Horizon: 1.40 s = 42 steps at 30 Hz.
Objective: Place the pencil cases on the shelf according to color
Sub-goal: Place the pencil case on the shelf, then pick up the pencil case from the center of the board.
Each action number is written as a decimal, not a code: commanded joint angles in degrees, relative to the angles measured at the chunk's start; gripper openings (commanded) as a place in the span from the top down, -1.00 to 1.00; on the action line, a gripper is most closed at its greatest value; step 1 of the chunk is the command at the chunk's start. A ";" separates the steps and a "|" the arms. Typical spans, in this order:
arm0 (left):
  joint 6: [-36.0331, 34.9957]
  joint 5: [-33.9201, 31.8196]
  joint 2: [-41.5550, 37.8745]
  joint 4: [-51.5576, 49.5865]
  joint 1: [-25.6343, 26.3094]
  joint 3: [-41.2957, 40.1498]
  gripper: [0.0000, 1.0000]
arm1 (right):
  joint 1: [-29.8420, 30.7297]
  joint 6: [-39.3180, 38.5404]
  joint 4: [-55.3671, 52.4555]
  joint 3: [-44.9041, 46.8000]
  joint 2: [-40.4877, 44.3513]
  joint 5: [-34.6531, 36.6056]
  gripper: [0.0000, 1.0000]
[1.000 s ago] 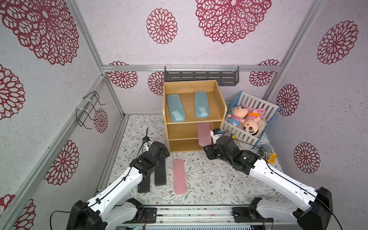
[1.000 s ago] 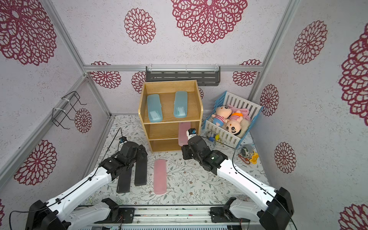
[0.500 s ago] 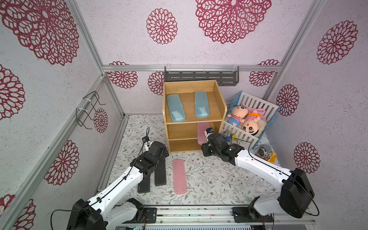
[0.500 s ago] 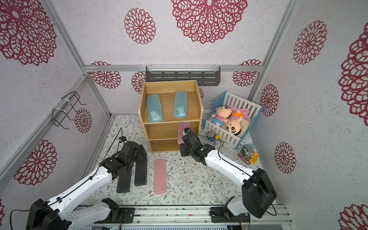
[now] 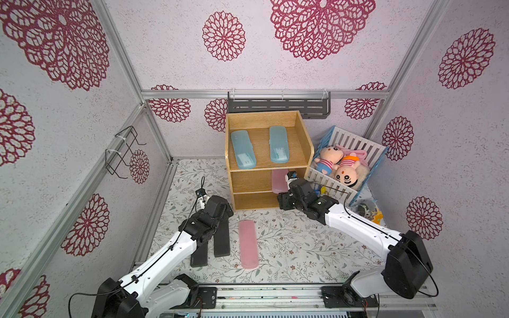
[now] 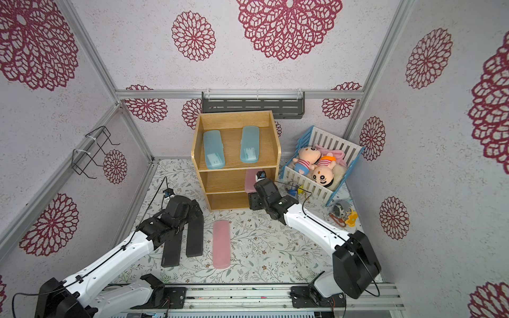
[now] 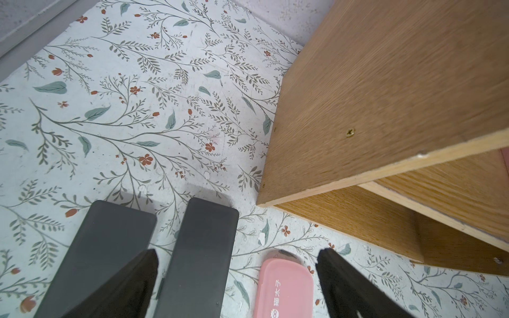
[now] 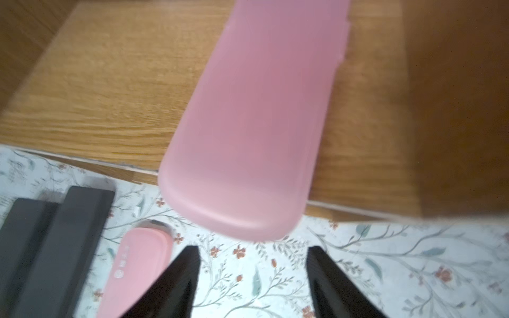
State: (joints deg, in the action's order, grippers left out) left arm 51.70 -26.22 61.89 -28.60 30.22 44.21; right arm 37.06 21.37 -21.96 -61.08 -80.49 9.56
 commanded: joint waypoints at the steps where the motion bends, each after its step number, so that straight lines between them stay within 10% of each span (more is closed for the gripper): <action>1: 0.85 -2.85 -2.04 -2.50 -0.27 -0.33 -0.94 | 2.15 6.81 2.53 5.43 8.28 -0.84 -0.70; 10: 2.10 -1.61 -2.93 -2.99 -2.74 -3.49 -0.94 | 17.60 21.70 7.49 18.04 10.51 3.52 -0.92; 18: 4.88 2.31 -1.38 -2.46 -4.88 -5.68 -0.94 | 28.40 24.66 8.48 8.77 -5.22 7.99 -0.98; 42: 4.72 6.26 -2.31 -3.91 -8.79 -7.21 -0.94 | 33.78 24.34 -4.18 -5.22 -25.46 9.07 -0.98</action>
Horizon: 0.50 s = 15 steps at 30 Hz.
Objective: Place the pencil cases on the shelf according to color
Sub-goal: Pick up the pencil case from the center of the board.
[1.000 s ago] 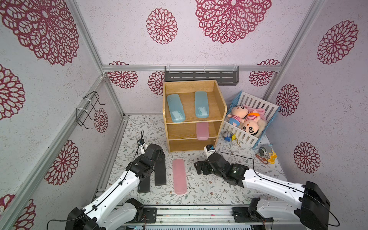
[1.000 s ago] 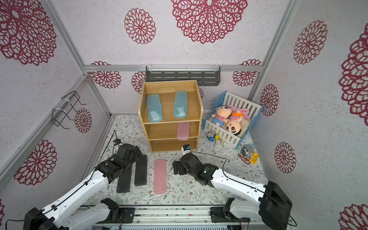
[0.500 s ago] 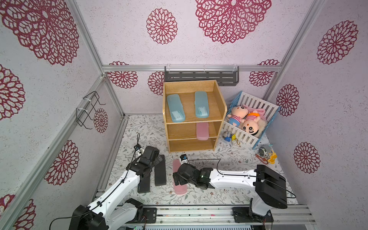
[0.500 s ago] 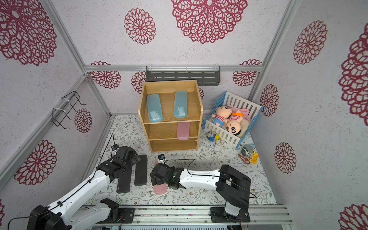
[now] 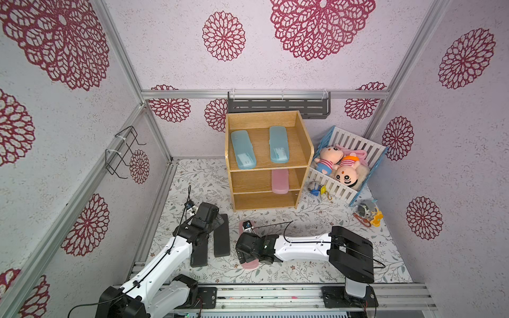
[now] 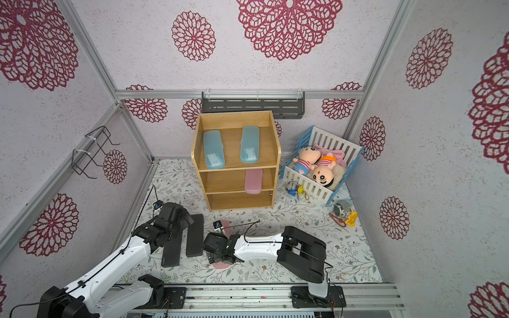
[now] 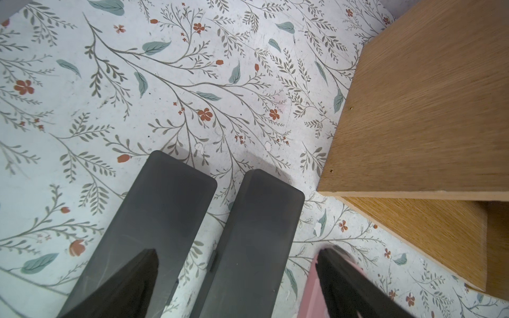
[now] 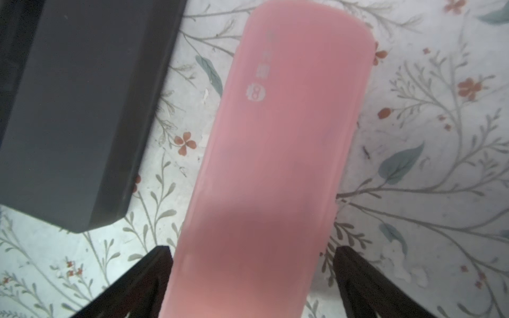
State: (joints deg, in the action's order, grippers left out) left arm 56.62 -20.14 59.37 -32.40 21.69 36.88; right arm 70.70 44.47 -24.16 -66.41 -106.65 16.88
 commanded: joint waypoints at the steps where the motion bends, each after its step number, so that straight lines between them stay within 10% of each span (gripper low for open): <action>1: -0.11 0.13 0.19 -0.20 -0.25 0.20 -0.94 | 0.14 1.26 -2.26 0.73 1.21 2.19 -0.98; 15: 0.57 0.55 -1.71 -0.43 -0.23 -0.47 -0.94 | -1.82 -3.54 5.64 13.49 16.36 -3.07 -0.98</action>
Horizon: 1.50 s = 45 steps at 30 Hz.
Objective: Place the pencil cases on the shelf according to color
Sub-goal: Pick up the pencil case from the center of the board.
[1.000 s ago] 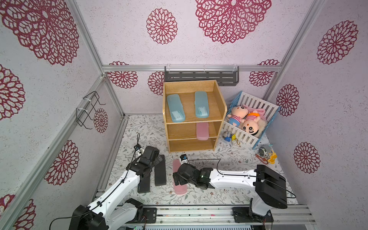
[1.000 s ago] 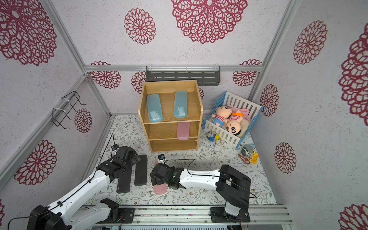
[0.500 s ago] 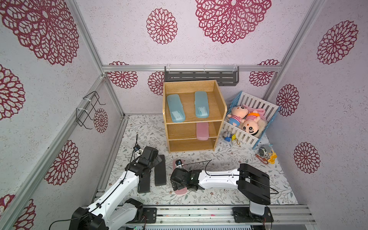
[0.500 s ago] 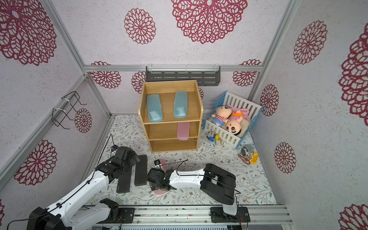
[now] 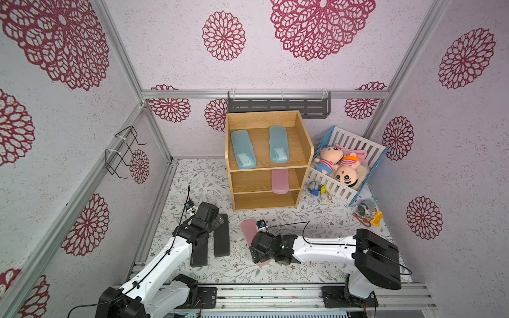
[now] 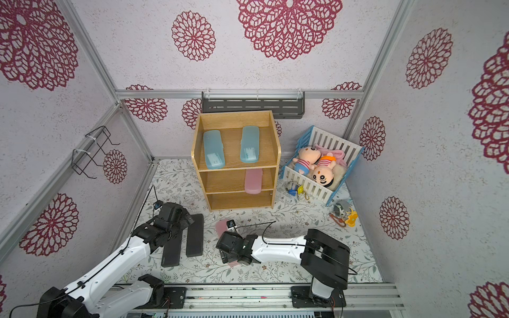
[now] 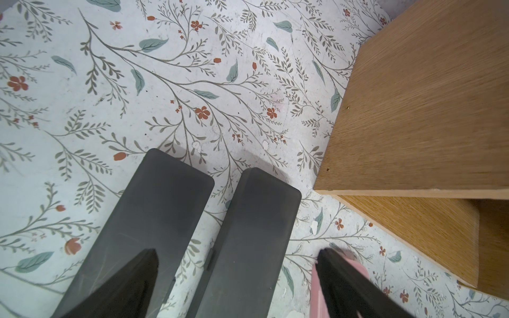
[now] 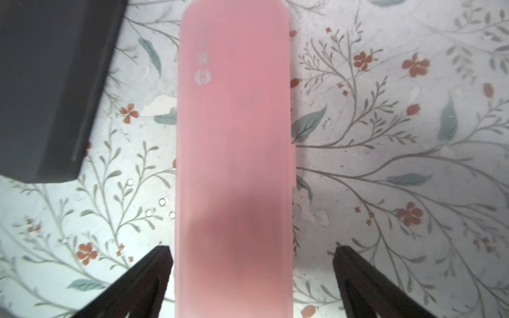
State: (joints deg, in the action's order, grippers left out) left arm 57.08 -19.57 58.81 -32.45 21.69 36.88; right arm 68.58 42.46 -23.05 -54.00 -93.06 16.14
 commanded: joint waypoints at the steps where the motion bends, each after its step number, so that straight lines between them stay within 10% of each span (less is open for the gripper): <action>1: 0.29 0.06 -1.32 -0.25 -0.25 -0.58 -0.94 | 0.58 -1.50 5.16 1.60 2.79 -2.57 -0.98; 26: 1.37 1.43 -1.93 0.82 -0.24 -1.25 -0.94 | 6.75 2.57 7.38 4.64 -6.69 2.01 -0.96; 32: 1.46 1.14 -2.47 0.62 -0.21 -1.20 -0.95 | 7.64 5.14 7.29 6.01 -6.56 5.93 -0.64; 45: 1.09 2.38 -1.29 -1.16 1.97 5.03 -0.95 | 8.06 3.04 3.63 8.24 14.24 14.29 -0.46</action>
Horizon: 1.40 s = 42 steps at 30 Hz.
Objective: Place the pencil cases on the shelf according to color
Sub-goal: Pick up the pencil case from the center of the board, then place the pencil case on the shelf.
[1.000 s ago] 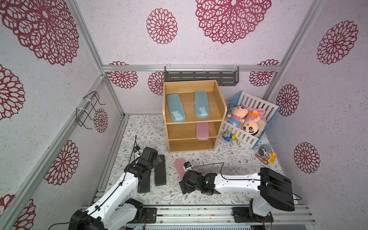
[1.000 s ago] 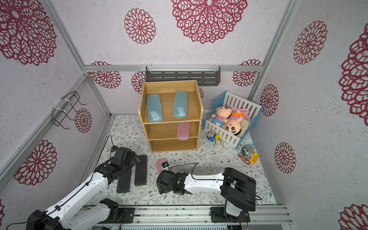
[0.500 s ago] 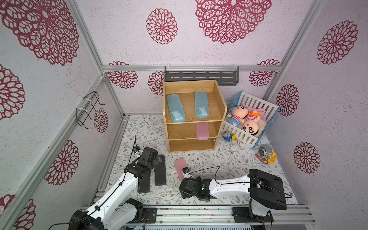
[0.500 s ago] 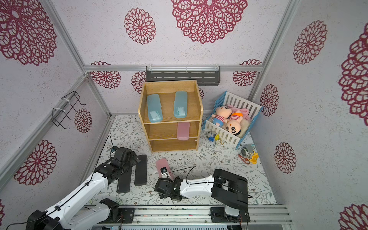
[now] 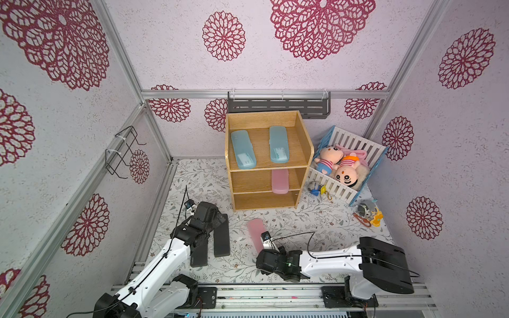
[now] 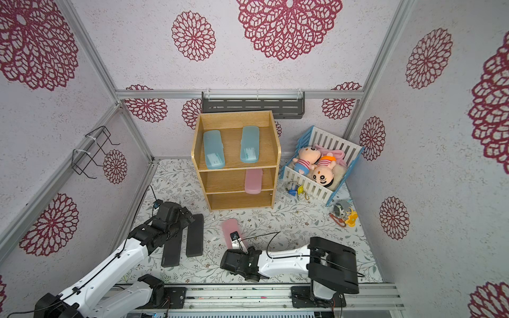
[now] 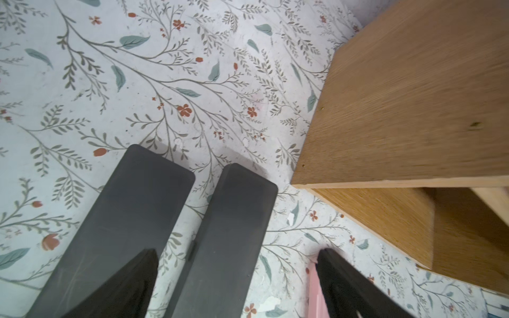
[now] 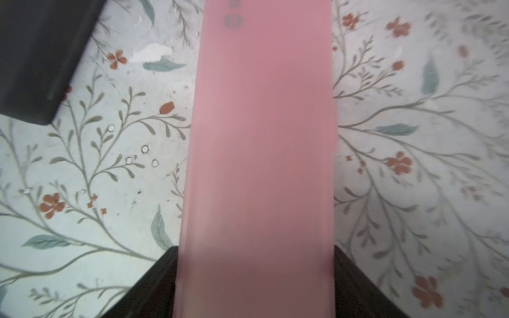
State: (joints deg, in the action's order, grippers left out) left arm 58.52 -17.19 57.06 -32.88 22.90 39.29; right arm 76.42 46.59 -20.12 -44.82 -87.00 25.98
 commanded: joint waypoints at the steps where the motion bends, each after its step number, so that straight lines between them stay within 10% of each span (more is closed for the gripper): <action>1: -0.19 0.11 0.62 -1.05 1.01 3.20 -0.94 | 0.22 -1.71 1.11 -0.82 10.42 4.81 -0.46; 9: -0.50 -0.38 -0.78 0.50 3.50 5.09 -0.94 | -3.07 -7.39 1.32 -6.29 18.41 8.92 -0.52; 29: -4.14 -3.37 0.10 -2.73 3.51 8.40 -0.94 | -22.95 -15.14 -3.05 -41.20 -13.58 -0.18 -0.59; 42: -5.97 -4.43 -0.73 -5.42 3.30 8.49 -0.94 | -24.44 -14.69 -6.25 -46.58 -15.29 -3.51 -0.97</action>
State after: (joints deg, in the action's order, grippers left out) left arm 53.52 -20.51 57.12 -36.58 26.11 47.55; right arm 52.95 32.32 -27.79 -89.49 -105.08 22.94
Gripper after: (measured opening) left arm 0.972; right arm 0.986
